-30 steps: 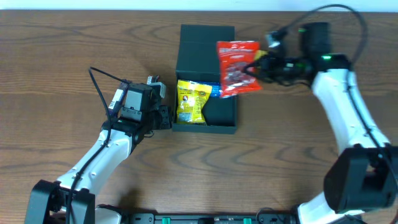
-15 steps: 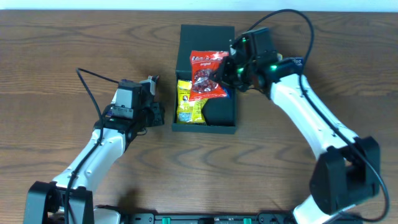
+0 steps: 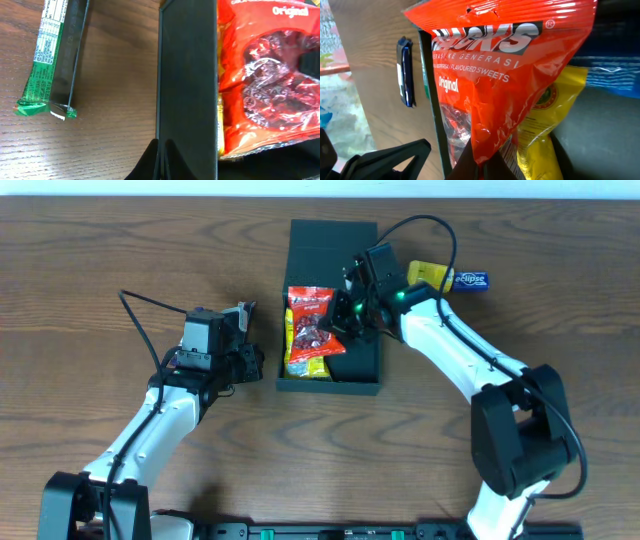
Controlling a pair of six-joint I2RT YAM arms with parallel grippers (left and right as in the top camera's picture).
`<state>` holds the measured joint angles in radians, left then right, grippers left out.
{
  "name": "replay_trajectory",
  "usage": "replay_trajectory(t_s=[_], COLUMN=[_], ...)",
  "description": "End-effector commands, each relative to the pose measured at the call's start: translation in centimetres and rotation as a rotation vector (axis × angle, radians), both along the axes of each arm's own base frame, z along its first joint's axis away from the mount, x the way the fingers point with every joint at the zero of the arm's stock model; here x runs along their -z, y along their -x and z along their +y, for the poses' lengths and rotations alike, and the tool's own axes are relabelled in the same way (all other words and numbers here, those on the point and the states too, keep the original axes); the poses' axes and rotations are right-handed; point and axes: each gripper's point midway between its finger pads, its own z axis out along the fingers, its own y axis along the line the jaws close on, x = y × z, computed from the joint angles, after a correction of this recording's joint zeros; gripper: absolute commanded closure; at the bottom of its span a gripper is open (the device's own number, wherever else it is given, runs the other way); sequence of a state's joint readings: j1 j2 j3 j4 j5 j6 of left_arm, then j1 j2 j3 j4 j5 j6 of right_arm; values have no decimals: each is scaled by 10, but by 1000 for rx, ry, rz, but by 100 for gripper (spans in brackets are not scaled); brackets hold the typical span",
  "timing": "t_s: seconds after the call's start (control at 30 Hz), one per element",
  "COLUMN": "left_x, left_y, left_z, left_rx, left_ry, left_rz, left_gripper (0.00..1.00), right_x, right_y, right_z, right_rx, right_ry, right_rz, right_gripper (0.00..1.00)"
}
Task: Pack container
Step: 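Place the red bag into the box on top of the yellow bag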
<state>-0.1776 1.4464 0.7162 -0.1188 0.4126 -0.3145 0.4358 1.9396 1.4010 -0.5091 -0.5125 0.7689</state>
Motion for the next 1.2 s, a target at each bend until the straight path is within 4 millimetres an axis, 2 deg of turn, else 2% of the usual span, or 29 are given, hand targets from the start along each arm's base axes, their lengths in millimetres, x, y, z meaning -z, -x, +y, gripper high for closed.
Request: replay_trajectory(t_s=[0.0, 0.2, 0.47, 0.57, 0.7, 0.77, 0.9, 0.97, 1.03, 1.07, 1.13, 1.17], left_x=[-4, -4, -4, -5, -5, -5, -5, -5, -5, -5, -5, -5], left_y=[-1, -1, 0, 0, 0, 0, 0, 0, 0, 0, 0, 0], left_z=[0, 0, -1, -3, -3, -3, -3, -3, -3, -3, -3, -3], left_rx=[2, 2, 6, 12, 12, 12, 13, 13, 13, 13, 12, 12], left_ry=[8, 8, 15, 22, 23, 23, 23, 23, 23, 23, 23, 23], left_rz=[-11, -11, -10, -9, -9, -9, -9, -9, -9, -9, -9, -9], left_gripper=[94, 94, 94, 94, 94, 94, 94, 94, 94, 94, 94, 94], right_x=[15, 21, 23, 20, 8, 0, -18, -29, -43, -53, -69, -76], right_y=[10, 17, 19, 20, 18, 17, 17, 19, 20, 20, 20, 19], right_z=[11, 20, 18, 20, 14, 7, -8, -14, -17, -18, -18, -18], right_rx=[-38, -26, 2, -8, -24, -20, -10, -11, -17, -25, -38, -43], right_ry=[4, 2, 6, -12, -31, -28, -15, -12, -19, -26, -35, -37], right_rz=[31, 71, 105, 110, 94, 80, 52, 31, 2, -29, -85, -116], right_gripper=[98, 99, 97, 56, 40, 25, 13, 12, 17, 27, 61, 75])
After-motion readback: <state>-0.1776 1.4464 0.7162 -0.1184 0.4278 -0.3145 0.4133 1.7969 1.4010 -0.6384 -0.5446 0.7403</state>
